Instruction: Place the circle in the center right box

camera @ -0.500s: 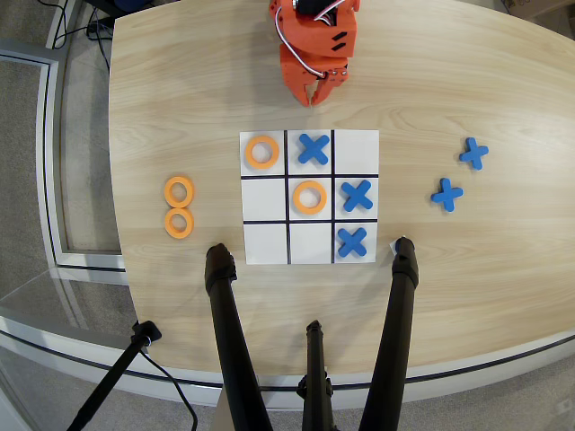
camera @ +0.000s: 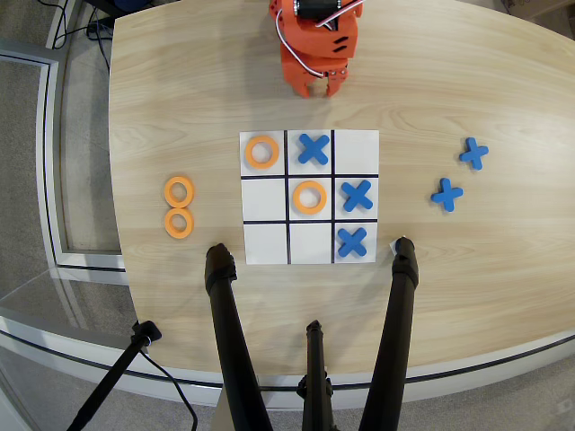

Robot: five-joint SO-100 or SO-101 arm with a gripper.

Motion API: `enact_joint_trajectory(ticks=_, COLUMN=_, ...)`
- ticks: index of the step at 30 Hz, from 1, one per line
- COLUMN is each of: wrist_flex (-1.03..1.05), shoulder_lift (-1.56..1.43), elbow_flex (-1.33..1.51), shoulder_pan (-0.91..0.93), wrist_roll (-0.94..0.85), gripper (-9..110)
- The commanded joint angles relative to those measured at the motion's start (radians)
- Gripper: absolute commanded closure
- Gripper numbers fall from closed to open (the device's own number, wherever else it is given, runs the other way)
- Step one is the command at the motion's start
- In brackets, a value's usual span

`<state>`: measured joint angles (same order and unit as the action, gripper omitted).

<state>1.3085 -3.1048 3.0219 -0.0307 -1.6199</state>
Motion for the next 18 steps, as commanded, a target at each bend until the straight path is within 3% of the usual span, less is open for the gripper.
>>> enact_joint_trajectory(ticks=1, wrist_flex=-0.002, shoulder_lift=0.057, elbow_flex=-0.103, shoulder_pan=0.038, wrist_roll=0.011, gripper=89)
enact_joint_trajectory(ticks=6, wrist_flex=-0.046, shoulder_lift=0.176, elbow_flex=-0.268, shoulder_pan=0.089, wrist_roll=0.044, gripper=89)
enact_joint_trajectory(ticks=18, wrist_flex=-0.385, shoulder_lift=0.706, elbow_flex=-0.644, shoulder_pan=0.216, wrist_roll=0.166, gripper=89)
